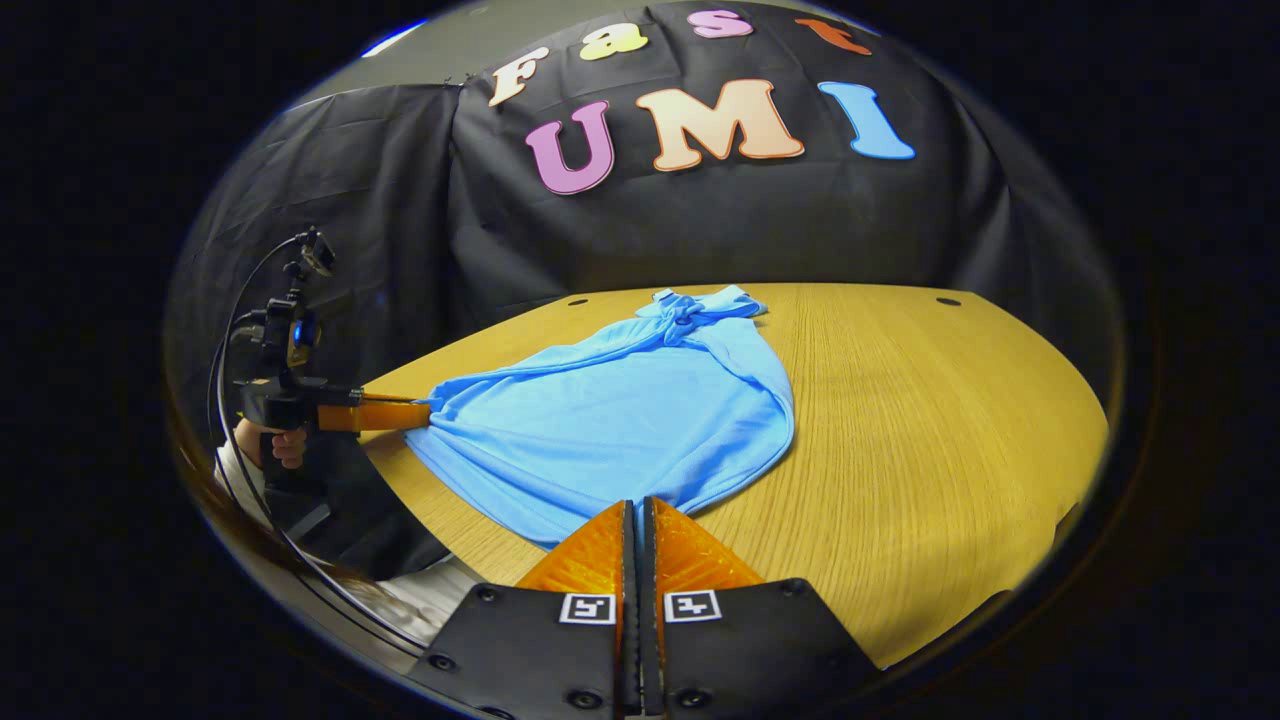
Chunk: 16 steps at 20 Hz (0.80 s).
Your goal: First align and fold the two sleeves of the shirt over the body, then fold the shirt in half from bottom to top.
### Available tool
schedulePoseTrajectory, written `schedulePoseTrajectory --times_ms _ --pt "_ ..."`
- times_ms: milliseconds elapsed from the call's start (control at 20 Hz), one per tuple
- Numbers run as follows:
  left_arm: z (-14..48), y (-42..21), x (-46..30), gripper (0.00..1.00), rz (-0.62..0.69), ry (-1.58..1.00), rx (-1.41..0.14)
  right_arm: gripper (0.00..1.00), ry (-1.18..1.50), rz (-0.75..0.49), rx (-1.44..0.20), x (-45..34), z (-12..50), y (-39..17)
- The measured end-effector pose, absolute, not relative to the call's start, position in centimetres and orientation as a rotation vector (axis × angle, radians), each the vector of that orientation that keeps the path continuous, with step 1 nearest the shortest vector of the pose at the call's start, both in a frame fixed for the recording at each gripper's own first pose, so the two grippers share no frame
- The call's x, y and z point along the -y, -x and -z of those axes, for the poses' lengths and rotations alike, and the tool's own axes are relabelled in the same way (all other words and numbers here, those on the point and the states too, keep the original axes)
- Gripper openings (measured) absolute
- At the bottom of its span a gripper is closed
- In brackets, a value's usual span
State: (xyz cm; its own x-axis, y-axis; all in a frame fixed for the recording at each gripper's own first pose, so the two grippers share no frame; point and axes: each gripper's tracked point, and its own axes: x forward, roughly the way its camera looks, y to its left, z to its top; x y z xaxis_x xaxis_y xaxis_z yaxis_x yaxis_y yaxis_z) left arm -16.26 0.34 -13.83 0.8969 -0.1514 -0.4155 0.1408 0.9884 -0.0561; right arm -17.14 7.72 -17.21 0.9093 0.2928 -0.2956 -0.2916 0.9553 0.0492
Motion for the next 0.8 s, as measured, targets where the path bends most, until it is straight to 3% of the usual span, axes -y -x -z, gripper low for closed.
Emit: schedulePoseTrajectory --times_ms 300,800 --pt "12.0 14.3 0.4 0.0 0.166 0.057 -0.421 0.03 0.012 -0.268 -0.307 -7.1 15.6 14.8" --pt "7.2 6.6 0.9 0.0 0.197 0.062 -0.401 0.03 0.028 -0.241 -0.24 -5.5 7.5 8.3"
